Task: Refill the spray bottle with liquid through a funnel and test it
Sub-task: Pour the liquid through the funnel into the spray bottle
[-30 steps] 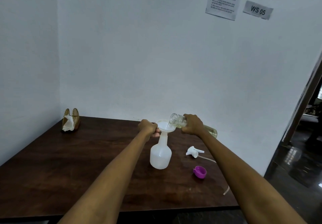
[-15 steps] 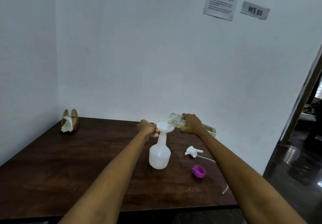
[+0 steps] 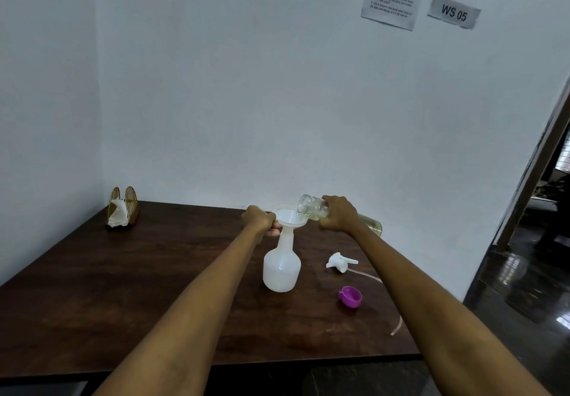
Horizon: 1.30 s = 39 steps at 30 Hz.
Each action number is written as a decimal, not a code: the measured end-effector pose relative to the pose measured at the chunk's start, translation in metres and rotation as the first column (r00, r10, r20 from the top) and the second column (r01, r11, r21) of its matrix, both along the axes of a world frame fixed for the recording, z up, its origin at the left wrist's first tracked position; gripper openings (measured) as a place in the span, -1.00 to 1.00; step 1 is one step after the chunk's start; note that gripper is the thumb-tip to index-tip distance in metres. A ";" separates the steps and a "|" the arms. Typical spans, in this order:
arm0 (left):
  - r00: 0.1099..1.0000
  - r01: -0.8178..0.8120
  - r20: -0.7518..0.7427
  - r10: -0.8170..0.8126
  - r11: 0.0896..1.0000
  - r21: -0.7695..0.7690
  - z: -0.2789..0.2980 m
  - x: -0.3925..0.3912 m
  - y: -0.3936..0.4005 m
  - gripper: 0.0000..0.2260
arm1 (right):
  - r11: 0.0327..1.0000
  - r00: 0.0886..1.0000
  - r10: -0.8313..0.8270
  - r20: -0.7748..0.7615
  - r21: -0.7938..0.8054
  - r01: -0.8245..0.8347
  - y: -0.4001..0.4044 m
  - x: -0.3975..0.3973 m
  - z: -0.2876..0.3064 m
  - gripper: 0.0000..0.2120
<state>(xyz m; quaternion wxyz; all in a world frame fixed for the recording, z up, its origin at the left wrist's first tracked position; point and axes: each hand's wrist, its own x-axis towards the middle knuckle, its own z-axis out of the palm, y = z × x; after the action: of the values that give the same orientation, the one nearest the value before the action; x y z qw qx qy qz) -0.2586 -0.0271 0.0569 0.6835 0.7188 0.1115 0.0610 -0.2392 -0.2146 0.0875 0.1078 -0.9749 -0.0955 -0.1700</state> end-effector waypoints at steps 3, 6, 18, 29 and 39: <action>1.000 0.009 0.007 -0.009 1.000 -0.002 0.000 -0.001 0.000 -0.88 | 1.000 1.000 0.006 -0.012 0.001 -0.006 0.000 0.000 -0.001 -0.59; 1.000 0.009 0.009 -0.009 1.000 0.005 0.000 -0.002 0.000 -0.85 | 1.000 1.000 -0.003 -0.015 0.006 0.003 0.001 0.001 -0.002 -0.59; 1.000 0.013 0.020 -0.013 1.000 0.013 0.002 -0.005 -0.001 -0.89 | 1.000 1.000 0.005 0.002 0.006 -0.005 0.006 0.001 -0.002 -0.62; 1.000 0.006 0.020 -0.007 1.000 0.016 0.002 -0.006 -0.002 -0.95 | 1.000 1.000 -0.006 -0.023 -0.011 0.006 0.008 0.001 0.000 -0.60; 1.000 -0.014 0.000 0.014 1.000 0.011 0.001 -0.004 -0.002 -0.75 | 0.999 1.000 -0.004 -0.020 -0.044 0.003 0.005 0.000 0.001 -0.61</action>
<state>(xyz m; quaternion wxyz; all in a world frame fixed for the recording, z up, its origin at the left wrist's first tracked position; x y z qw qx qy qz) -0.2628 -0.0291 0.0582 0.6791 0.7217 0.1164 0.0663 -0.2396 -0.2101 0.0884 0.0869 -0.9788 -0.0964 -0.1584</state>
